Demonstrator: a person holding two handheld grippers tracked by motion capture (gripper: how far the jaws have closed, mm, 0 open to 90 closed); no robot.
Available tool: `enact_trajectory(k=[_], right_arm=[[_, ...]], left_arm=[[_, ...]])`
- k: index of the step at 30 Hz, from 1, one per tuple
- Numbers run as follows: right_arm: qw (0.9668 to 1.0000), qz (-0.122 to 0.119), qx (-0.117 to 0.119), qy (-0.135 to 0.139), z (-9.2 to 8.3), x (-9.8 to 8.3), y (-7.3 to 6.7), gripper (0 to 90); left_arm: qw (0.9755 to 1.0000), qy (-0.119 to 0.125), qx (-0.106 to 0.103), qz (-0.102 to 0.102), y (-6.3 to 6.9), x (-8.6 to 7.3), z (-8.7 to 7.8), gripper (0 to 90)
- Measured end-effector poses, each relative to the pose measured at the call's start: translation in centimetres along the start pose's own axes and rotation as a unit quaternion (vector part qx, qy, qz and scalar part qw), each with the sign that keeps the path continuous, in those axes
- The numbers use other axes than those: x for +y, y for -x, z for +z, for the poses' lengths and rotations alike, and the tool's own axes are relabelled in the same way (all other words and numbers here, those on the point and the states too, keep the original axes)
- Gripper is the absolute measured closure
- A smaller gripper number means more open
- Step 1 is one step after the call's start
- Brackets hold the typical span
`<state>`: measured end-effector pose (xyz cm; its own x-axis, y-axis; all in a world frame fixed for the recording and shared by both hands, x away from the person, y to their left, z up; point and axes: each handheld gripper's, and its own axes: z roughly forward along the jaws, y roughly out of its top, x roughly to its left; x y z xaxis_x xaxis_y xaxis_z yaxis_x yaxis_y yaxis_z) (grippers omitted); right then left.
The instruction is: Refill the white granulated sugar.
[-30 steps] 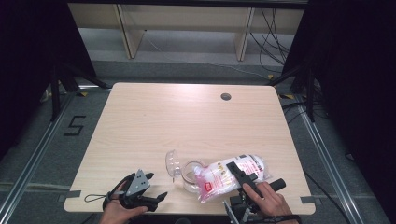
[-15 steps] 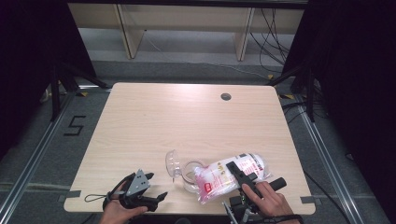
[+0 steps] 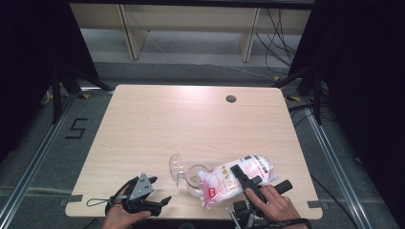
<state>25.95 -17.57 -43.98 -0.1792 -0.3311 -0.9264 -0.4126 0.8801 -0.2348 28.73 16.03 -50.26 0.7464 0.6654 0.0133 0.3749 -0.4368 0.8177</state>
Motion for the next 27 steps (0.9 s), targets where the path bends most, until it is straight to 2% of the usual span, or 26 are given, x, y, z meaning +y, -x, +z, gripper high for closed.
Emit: enact_trajectory(k=[2,3,4,5,6,9,13,15,17,19,21,23,27], right_arm=[[0.9999,-0.009,0.004,-0.006,0.03,0.0,0.14,51.2],[0.9999,-0.01,0.005,-0.005,0.09,-0.04,0.14,51.2],[0.9999,0.005,0.007,-0.013,0.01,-0.06,-0.04,51.2],[0.9999,0.002,0.008,-0.012,0.04,-0.07,0.03,51.2],[0.9999,-0.011,0.005,-0.005,0.13,-0.04,0.24,51.2],[1.0,-0.004,0.002,-0.008,0.04,0.05,0.06,51.2],[0.9998,-0.016,0.006,-0.006,0.05,0.16,0.3,51.3],[0.9998,-0.02,0.003,-0.004,0.09,0.16,0.32,51.4],[0.9998,-0.022,0.0,-0.004,0.14,0.15,0.32,51.4],[0.9998,-0.016,0.007,-0.012,0.03,0.12,0.26,51.5],[0.9997,-0.02,0.006,-0.012,0.01,0.09,0.28,51.5],[0.9997,-0.021,-0.001,-0.011,0.0,0.04,0.22,51.6],[0.9997,-0.021,0.002,-0.011,-0.11,0.04,0.36,51.6]], left_arm=[[1.0,-0.001,-0.007,0.0,-0.02,0.04,-0.04,18.4],[0.9999,-0.011,-0.003,0.012,-0.18,0.06,-0.13,18.4],[0.9999,-0.007,-0.007,0.003,-0.05,0.04,-0.09,18.4],[0.9998,-0.013,-0.005,0.014,-0.16,0.08,-0.16,18.4],[0.9999,-0.011,-0.009,0.007,-0.05,0.05,-0.13,18.4],[0.9998,-0.014,-0.008,0.009,-0.11,0.08,-0.1,18.4],[0.9999,-0.011,-0.009,0.007,-0.07,0.08,-0.12,18.5],[0.9996,-0.012,-0.007,0.023,-0.24,0.15,-0.19,18.5],[0.9997,-0.012,-0.008,0.021,-0.21,0.14,-0.19,18.4],[0.9999,-0.011,-0.008,0.006,-0.05,0.07,-0.11,18.4],[0.9998,-0.016,-0.008,0.011,-0.14,0.08,-0.11,18.4],[0.9999,-0.006,-0.012,0.001,0.04,0.05,0.0,18.4],[0.9998,-0.012,-0.007,0.013,-0.12,0.1,-0.16,18.4]])
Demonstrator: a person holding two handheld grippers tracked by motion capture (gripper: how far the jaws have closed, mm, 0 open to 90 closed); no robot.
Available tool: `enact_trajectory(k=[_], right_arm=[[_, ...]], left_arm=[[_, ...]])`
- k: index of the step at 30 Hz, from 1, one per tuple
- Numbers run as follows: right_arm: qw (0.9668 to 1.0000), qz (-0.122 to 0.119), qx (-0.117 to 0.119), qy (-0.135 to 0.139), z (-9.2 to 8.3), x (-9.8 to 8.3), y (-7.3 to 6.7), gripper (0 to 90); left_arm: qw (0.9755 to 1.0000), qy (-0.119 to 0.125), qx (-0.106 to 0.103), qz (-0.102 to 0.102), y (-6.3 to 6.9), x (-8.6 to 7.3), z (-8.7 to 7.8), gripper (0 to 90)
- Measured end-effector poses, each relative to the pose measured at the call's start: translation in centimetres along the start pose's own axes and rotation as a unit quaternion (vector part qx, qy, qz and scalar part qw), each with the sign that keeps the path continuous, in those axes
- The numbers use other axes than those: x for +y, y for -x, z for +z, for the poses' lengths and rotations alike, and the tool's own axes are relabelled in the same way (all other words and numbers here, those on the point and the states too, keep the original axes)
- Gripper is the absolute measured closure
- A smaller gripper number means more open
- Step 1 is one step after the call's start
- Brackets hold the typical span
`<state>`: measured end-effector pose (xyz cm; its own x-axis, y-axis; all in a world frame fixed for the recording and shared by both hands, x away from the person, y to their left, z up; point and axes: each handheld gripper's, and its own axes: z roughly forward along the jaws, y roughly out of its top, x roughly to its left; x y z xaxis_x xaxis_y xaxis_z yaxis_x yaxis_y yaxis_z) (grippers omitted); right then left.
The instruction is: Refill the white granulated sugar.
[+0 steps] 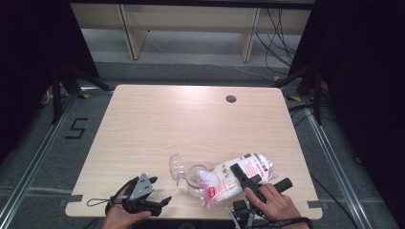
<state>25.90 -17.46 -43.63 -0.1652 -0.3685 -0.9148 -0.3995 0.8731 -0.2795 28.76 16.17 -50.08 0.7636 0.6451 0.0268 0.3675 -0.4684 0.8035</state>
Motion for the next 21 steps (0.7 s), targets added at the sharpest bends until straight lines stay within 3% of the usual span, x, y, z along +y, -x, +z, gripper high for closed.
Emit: enact_trajectory(k=[1,4,5,10,12,13,14,16,17,18,21], right_arm=[[1.0,0.0,-0.001,0.0,-0.01,0.01,0.0,51.7],[1.0,0.007,-0.002,0.004,-0.03,0.01,-0.12,51.8],[1.0,-0.002,-0.006,0.004,-0.06,0.05,-0.03,51.8],[1.0,-0.005,-0.007,0.004,-0.12,0.02,0.0,51.9],[0.9999,-0.007,-0.008,0.002,-0.15,0.01,0.01,51.9],[0.9999,-0.007,-0.008,0.003,-0.14,-0.02,-0.01,51.9],[1.0,-0.006,-0.008,0.002,-0.16,-0.04,-0.04,51.9],[1.0,-0.008,-0.006,-0.001,-0.17,-0.08,-0.04,52.0],[0.9999,-0.008,-0.01,0.002,-0.13,-0.11,-0.08,52.0],[1.0,-0.006,-0.008,0.001,-0.16,-0.14,-0.07,52.0],[0.9999,-0.006,-0.011,0.003,-0.14,-0.18,-0.11,52.1]], left_arm=[[0.9999,0.0,0.0,0.01,-0.12,0.04,-0.03,18.4],[1.0,0.002,0.0,0.008,-0.08,0.03,-0.02,18.4],[1.0,0.002,-0.001,-0.007,0.09,-0.03,0.02,18.4],[1.0,0.004,0.003,-0.007,0.13,-0.04,0.0,18.4],[0.9999,0.004,0.003,0.009,-0.07,0.05,-0.05,18.4],[1.0,0.006,0.003,-0.006,0.11,-0.01,-0.02,18.4],[1.0,0.006,0.003,-0.007,0.12,-0.02,-0.02,18.5],[0.9999,0.005,0.003,0.009,-0.05,0.04,-0.05,18.5],[0.9999,0.008,0.003,-0.011,0.22,-0.04,0.05,18.5],[0.9997,0.014,0.002,-0.017,0.31,-0.05,0.14,18.5],[0.9998,0.011,0.003,-0.013,0.26,-0.04,0.08,18.5]])
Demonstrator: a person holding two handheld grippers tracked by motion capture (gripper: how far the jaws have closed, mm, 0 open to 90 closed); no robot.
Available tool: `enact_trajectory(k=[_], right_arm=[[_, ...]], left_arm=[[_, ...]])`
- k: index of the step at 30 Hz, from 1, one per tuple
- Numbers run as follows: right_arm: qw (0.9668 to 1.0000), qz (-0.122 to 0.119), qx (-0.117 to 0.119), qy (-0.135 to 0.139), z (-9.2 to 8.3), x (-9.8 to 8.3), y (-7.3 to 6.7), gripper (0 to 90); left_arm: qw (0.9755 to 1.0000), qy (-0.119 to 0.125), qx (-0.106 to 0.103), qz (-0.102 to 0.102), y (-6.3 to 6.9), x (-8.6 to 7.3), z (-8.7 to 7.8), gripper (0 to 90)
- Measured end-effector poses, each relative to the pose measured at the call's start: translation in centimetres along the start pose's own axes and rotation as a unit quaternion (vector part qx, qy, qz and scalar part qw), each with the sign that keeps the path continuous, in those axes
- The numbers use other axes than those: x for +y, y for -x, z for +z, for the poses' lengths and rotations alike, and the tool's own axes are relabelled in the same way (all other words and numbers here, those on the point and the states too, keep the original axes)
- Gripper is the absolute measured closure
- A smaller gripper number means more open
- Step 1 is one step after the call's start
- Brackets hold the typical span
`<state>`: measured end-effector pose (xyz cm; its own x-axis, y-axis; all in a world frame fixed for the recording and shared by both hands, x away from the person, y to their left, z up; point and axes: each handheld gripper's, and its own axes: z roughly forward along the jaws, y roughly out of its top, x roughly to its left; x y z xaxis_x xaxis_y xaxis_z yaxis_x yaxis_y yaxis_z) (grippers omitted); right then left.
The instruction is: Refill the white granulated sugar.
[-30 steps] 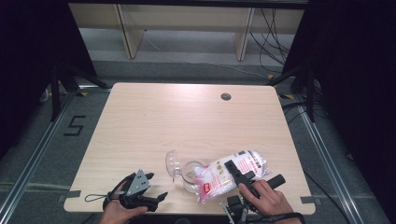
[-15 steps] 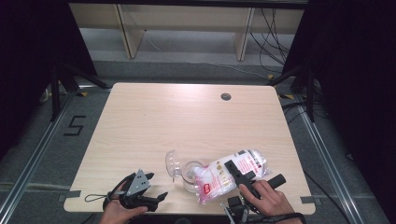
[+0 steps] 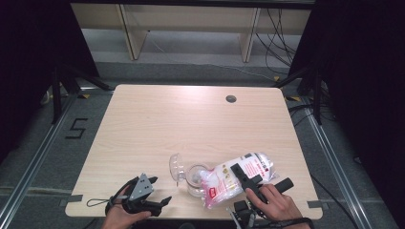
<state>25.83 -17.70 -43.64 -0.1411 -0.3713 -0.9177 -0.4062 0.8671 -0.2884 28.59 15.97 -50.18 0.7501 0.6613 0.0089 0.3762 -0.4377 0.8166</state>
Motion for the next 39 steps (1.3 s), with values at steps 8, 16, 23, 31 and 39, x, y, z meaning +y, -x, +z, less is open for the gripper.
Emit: enact_trajectory(k=[8,16,23,31,39], right_arm=[[0.9999,-0.013,0.0,0.0,-0.05,-0.14,0.22,52.2],[0.9999,-0.012,0.001,0.003,-0.05,-0.14,0.17,52.3],[1.0,-0.008,0.004,-0.002,-0.15,-0.19,0.01,52.4],[1.0,-0.007,0.002,-0.001,-0.23,-0.23,0.02,52.5],[1.0,-0.009,0.0,0.0,-0.32,-0.22,0.16,52.6]], left_arm=[[1.0,-0.001,0.0,0.0,0.01,0.01,0.01,18.4],[1.0,-0.004,-0.003,0.005,-0.13,0.04,-0.09,18.5],[1.0,0.0,-0.001,0.0,0.02,0.02,-0.01,18.5],[1.0,-0.002,0.001,0.004,-0.07,0.02,-0.06,18.4],[1.0,-0.004,-0.009,0.001,-0.13,0.06,-0.05,16.3]])
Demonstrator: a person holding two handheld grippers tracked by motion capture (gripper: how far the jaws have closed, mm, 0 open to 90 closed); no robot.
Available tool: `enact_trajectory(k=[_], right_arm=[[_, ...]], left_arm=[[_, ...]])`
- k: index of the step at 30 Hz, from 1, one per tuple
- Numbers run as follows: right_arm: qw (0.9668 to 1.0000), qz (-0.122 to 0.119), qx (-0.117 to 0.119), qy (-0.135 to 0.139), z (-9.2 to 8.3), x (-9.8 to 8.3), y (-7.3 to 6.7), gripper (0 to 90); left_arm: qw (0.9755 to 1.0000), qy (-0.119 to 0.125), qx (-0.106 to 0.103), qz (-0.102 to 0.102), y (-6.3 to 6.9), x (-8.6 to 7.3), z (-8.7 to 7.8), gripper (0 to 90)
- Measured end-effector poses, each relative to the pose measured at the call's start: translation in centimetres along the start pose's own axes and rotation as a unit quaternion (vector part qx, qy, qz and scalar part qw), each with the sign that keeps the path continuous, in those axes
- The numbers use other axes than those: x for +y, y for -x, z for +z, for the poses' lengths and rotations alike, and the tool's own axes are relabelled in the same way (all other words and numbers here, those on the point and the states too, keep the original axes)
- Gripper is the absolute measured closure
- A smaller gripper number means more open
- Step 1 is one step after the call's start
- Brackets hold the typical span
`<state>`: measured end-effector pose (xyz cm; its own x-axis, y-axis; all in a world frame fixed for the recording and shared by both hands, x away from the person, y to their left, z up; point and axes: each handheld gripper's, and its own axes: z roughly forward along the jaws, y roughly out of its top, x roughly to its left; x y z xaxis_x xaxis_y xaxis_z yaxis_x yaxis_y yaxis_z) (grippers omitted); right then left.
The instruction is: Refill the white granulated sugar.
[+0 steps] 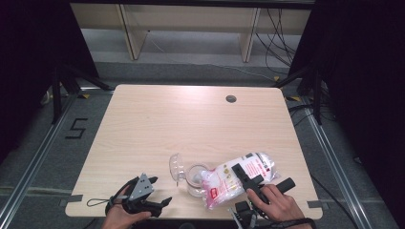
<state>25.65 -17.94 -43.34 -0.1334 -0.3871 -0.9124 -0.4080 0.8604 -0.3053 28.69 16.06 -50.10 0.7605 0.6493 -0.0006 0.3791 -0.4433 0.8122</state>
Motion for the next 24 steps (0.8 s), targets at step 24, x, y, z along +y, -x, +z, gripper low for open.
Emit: enact_trajectory(k=[24], right_arm=[[1.0,-0.002,-0.002,-0.003,-0.17,-0.09,0.0,53.1]], left_arm=[[0.9999,0.007,0.004,-0.006,0.01,-0.06,0.1,15.9]])
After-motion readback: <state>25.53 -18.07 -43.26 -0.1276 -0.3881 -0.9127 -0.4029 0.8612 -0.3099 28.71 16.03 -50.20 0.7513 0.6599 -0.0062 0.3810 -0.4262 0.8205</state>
